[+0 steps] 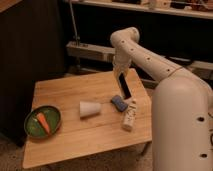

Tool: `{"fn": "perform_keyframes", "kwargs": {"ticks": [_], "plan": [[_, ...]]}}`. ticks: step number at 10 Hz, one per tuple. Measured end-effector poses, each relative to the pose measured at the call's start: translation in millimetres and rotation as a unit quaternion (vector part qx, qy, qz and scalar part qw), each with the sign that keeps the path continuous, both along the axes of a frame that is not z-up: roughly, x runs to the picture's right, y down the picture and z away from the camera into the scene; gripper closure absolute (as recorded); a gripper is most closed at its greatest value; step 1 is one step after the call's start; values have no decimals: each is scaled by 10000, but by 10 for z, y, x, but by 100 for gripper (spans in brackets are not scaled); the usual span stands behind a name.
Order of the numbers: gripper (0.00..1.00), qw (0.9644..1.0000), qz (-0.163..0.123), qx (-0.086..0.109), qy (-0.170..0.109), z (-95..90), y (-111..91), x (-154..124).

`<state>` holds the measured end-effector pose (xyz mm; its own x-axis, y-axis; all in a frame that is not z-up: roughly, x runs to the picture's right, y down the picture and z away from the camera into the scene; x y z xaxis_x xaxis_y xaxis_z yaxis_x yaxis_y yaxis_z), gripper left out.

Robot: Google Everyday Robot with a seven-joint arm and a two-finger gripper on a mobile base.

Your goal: Place the eraser on the white sponge

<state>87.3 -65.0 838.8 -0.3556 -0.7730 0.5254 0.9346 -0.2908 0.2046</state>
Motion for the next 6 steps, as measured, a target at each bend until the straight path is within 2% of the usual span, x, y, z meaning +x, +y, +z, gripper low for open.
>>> {"fn": "perform_keyframes", "kwargs": {"ticks": [6], "plan": [[100, 9986, -354, -401, 54, 294, 466, -121]]}}
